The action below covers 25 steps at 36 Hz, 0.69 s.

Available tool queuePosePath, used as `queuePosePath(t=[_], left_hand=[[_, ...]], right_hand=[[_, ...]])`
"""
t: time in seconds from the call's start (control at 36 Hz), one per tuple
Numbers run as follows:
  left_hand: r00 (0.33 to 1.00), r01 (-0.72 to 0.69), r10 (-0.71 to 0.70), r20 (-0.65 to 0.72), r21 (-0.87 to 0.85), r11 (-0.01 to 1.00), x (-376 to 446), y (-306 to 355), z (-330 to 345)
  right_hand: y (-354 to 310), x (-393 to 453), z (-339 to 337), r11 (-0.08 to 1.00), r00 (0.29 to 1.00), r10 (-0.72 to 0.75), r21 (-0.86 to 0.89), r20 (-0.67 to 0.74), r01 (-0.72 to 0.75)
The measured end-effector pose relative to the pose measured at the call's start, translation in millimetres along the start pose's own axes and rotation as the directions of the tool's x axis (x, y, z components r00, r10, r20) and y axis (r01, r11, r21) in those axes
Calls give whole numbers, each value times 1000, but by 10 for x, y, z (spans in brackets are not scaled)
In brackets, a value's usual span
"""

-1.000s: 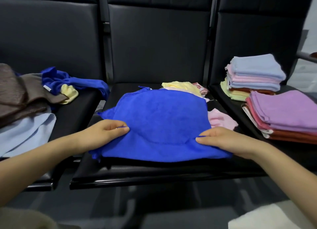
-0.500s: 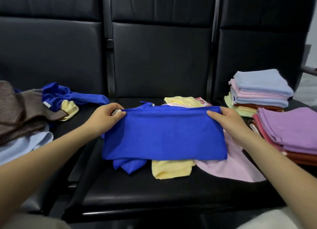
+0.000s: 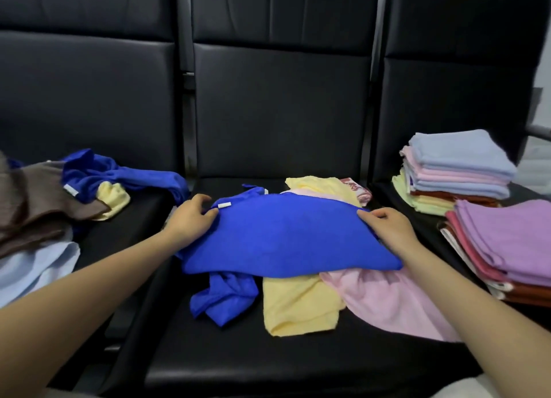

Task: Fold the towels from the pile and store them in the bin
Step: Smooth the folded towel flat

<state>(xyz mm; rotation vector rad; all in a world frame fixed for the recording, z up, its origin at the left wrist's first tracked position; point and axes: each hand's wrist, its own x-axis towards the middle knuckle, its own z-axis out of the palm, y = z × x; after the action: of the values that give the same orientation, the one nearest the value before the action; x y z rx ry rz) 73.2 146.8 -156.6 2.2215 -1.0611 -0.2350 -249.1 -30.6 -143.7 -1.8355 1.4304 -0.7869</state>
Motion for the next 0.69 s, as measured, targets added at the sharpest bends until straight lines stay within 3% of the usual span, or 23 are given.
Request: queuePosePath(t=[0.17, 0.33, 0.44, 0.61, 0.69], left_hand=[[999, 54, -54, 1, -27, 998, -183, -33, -87], [994, 88, -90, 57, 32, 996, -264, 5, -147], [997, 70, -74, 39, 74, 995, -285, -12, -161], [997, 60, -59, 54, -15, 998, -317, -11, -142], [999, 46, -45, 24, -29, 999, -324, 4, -113]], right_hand=[[-114, -143, -57, 982, 984, 154, 100, 90, -163], [-226, -307, -114, 915, 984, 56, 386, 171, -119], [-218, -349, -175, 911, 970, 101, 372, 221, -180], [-167, -464, -282, 905, 897, 209, 271, 390, -328], [-158, -481, -272, 901, 936, 162, 341, 312, -269]])
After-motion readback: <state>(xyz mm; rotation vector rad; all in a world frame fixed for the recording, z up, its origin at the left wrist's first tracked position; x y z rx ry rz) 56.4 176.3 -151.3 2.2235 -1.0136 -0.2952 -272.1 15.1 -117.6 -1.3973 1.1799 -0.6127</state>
